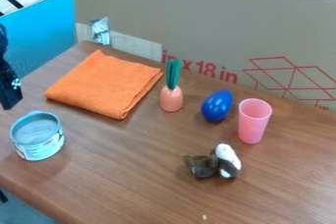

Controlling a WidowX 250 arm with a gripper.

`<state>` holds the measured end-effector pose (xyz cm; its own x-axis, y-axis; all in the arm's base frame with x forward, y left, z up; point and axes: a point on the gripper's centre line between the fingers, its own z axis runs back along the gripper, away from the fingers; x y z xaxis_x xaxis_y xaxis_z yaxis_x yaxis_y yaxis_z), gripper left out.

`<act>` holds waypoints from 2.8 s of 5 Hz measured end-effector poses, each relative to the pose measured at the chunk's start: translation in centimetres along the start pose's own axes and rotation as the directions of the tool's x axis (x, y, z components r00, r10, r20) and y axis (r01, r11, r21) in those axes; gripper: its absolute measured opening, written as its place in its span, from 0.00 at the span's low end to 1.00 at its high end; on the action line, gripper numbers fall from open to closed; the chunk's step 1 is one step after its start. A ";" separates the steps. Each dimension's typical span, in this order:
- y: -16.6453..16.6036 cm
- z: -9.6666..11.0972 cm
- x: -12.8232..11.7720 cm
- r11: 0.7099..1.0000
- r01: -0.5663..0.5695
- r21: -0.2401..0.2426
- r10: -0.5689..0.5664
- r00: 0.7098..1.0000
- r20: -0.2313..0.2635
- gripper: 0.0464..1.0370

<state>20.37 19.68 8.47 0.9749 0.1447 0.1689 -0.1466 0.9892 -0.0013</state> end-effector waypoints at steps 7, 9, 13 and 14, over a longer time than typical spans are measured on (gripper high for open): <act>-1.4 -4.0 -0.1 0.996 0.085 -0.018 -0.086 0.991 -0.103 0.96; -3.2 -4.2 -0.1 0.993 0.115 -0.011 -0.116 0.989 -0.092 0.96; -17.5 -4.7 -2.5 0.877 0.474 -0.076 -0.479 0.874 -0.084 0.96; -20.2 -4.8 -2.3 0.850 0.517 -0.097 -0.524 0.849 -0.065 0.96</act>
<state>21.87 -0.57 3.37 0.9156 -0.3940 0.0801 0.3959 0.9182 -0.0092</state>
